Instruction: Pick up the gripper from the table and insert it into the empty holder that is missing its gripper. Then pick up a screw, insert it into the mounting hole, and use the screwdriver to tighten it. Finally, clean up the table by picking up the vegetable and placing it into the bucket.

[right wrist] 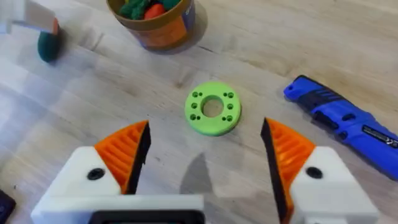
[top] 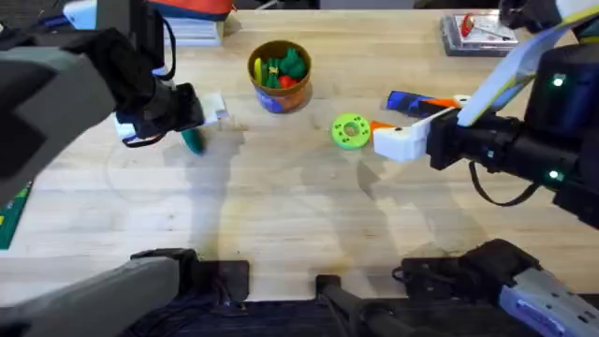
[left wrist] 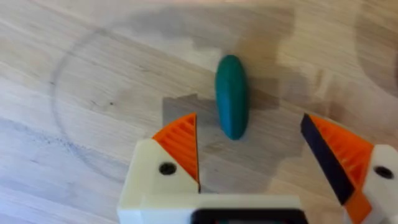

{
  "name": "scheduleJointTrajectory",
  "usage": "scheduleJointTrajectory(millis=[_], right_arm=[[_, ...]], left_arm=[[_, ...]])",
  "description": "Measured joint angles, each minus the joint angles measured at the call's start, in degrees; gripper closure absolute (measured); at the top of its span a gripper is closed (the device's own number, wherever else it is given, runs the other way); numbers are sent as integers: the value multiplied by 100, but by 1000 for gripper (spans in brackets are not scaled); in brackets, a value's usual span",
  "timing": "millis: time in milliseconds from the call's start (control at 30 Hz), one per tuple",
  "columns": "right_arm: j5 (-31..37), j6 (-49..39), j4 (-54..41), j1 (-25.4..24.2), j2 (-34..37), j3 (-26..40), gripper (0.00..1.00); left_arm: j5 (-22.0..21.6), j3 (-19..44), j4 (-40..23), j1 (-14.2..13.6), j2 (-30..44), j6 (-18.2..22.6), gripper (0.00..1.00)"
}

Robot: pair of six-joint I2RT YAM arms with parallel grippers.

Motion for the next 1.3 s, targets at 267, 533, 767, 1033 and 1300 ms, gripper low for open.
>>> scheduleJointTrajectory(millis=[267, 533, 767, 1033, 1300], right_arm=[[0, 0, 0, 0, 0, 0, 7], [0, 0, 0, 0, 0, 0, 8], [0, 0, 0, 0, 0, 0, 8], [0, 0, 136, 0, 0, 0, 8], [-2, 0, 284, 0, 224, 7, 8]], left_arm=[[109, 0, 372, 409, 1034, -368, 15], [167, 0, 600, 450, 1424, -521, 455], [248, 112, 444, 450, 1418, -526, 978], [1182, 1152, -294, 450, 1426, -545, 979], [2300, 2167, -337, 29, 1426, -582, 979]])
